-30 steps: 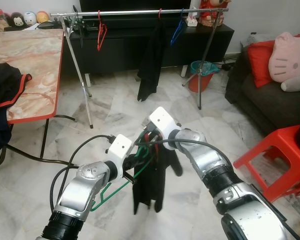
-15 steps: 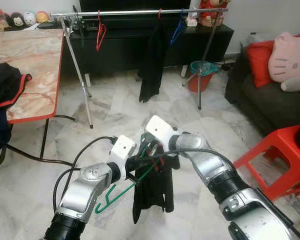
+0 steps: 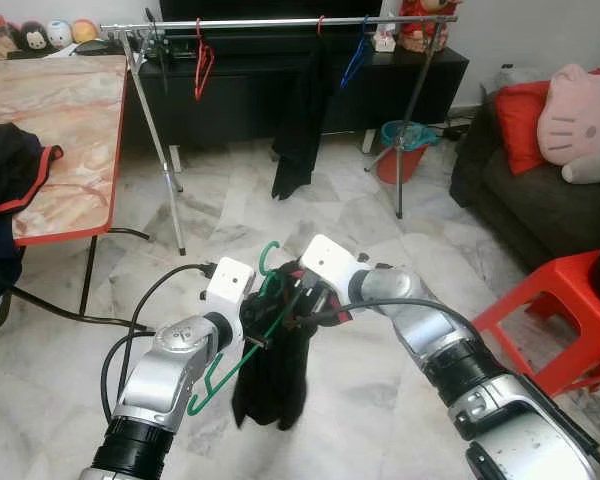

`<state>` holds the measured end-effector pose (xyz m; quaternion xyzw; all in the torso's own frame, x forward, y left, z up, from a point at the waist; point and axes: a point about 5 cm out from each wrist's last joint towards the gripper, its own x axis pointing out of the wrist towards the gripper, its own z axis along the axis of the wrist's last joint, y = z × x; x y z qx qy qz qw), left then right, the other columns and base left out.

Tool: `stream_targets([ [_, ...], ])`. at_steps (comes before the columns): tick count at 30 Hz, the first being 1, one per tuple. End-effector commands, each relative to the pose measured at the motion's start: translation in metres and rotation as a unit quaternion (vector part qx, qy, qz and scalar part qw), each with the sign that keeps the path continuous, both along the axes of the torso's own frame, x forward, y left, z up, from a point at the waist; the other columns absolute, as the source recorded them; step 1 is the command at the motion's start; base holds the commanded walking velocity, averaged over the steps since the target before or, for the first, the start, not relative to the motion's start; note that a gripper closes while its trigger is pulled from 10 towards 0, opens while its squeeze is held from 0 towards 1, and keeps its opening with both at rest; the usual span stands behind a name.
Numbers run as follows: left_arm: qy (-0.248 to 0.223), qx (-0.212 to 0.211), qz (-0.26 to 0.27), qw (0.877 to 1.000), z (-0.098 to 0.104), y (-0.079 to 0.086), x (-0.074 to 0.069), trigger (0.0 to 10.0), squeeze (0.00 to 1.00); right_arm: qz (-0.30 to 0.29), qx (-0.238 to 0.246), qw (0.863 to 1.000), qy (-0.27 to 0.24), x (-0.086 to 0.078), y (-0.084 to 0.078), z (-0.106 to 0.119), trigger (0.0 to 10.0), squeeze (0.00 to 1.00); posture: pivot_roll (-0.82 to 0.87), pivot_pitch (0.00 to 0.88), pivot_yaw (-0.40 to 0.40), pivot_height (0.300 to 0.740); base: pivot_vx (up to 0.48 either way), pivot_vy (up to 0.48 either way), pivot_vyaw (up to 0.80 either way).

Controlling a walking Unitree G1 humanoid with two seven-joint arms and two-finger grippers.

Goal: Hang hanger

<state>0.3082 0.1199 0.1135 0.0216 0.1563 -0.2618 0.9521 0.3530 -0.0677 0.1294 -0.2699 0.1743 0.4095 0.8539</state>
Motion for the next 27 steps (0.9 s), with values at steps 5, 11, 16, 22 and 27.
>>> stream_targets([
  [5, -0.008, -0.053, -0.069, 0.996, 0.008, -0.017, -0.008, 10.0, 0.00, 0.050, 0.019, 0.998, -0.020, -0.006, 0.014, 0.010, 10.0, 0.00, 0.06, 0.044, -0.110, 0.740, 0.000, 0.000, 0.00],
  [11, -0.007, -0.049, -0.082, 0.995, 0.005, -0.019, -0.012, 10.0, 0.00, 0.063, 0.021, 0.998, -0.014, -0.008, 0.015, 0.012, 10.0, 0.00, 0.06, 0.044, -0.112, 0.740, 0.000, 0.000, 0.00],
  [16, -0.006, -0.059, -0.086, 0.994, 0.005, -0.022, -0.011, 10.0, 0.00, 0.106, 0.029, 0.994, -0.005, -0.017, 0.020, 0.014, 10.0, 0.00, 0.06, 0.044, -0.113, 0.740, 0.000, 0.000, 0.00],
  [22, -0.005, -0.058, -0.078, 0.995, 0.003, -0.023, -0.009, 10.0, 0.00, 0.154, 0.026, 0.988, 0.005, -0.027, 0.024, 0.017, 10.0, 0.00, 0.06, 0.044, -0.113, 0.740, 0.000, 0.000, 0.00],
  [27, -0.009, -0.058, -0.068, 0.996, 0.003, -0.022, -0.007, 10.0, 0.00, 0.153, 0.011, 0.988, 0.007, -0.028, 0.020, 0.014, 10.0, 0.00, 0.06, 0.045, -0.112, 0.740, 0.000, 0.000, 0.00],
])
